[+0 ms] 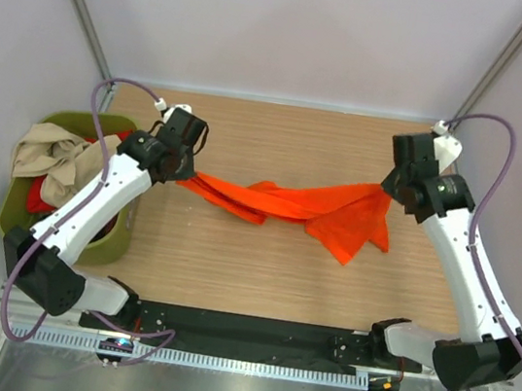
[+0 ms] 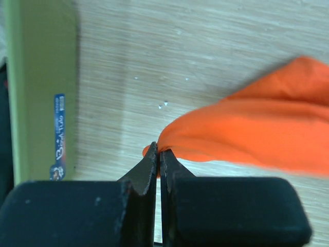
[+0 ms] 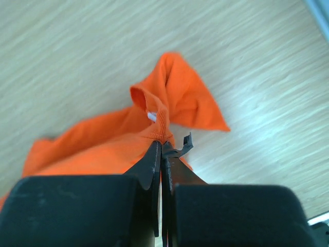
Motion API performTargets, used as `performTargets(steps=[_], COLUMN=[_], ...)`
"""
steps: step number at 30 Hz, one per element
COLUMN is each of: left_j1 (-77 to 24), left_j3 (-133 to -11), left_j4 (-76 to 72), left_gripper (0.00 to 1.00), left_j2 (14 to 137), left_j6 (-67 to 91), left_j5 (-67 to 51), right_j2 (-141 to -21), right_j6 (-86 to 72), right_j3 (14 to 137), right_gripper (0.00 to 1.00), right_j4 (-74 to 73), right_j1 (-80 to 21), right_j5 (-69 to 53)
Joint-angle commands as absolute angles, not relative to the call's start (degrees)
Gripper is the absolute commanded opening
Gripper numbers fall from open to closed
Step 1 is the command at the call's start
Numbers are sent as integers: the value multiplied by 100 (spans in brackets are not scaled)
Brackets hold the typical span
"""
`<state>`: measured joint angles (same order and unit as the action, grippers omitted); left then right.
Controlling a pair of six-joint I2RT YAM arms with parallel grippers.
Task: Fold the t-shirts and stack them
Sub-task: Flatten the tshirt out
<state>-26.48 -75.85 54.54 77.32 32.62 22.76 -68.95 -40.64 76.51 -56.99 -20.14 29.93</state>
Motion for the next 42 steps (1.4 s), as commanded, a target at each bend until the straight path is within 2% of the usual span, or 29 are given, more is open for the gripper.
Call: performTargets(steps=[1, 4, 9, 12, 13, 16, 18, 21, 23, 27, 30, 36, 42], left_j1=[-2549, -2514, -2514, -2514, -2496, -2452, -2417, -2417, -2400, -2408, -2408, -2400, -2408], left_j3=[-7971, -7919, -7199, -6970, -6978, -6979, -6979, -6952, -6961, -6996, -6970, -6899, -6864], left_j4=[5705, 5529, 4907, 4711, 4720, 4685, 4641, 4509, 4474, 4430, 4430, 4430, 4465], left_gripper=[0, 0, 0, 0, 0, 0, 0, 0, 0, 0, 0, 0, 0], left_j2=[7593, 7795, 8024, 8287, 8506, 8805, 8877, 8947, 8991, 9027, 8974, 8833, 8675], left_j6=[3059, 3059, 3234, 3252, 3243, 3261, 3278, 3287, 3287, 3261, 3252, 3243, 3269], left_j5=[2734, 2295, 1618, 1477, 1494, 1477, 1476, 1459, 1389, 1345, 1301, 1205, 1186], right_j2=[-7320, -7961, -9189, -9816, -10044, -9828, -9503, -8580, -8071, -7805, -7848, -8585, -8921], right_j6=[-3394, -3095, -2681, -2461, -2461, -2803, -3249, -3681, -3866, -4209, -4420, -4588, -4649], right_j3=[8444, 8727, 8385, 8725, 8815, 8798, 8571, 7073, 6524, 5233, 4748, 4491, 4597], right_gripper=[1, 1, 1, 16, 28, 45, 47, 48, 47, 43, 43, 43, 43], right_j4=[-5670, -5363, -4090, -4042, -4147, -4560, -4998, -4730, -4545, -3817, -3342, -2365, -2355], right_j1=[-1269, -1003, -862, -817, -817, -826, -809, -809, -791, -791, -791, -791, -791], right_j5=[2647, 2172, 1374, 1021, 950, 1220, 1476, 1424, 1171, 765, 729, 712, 888])
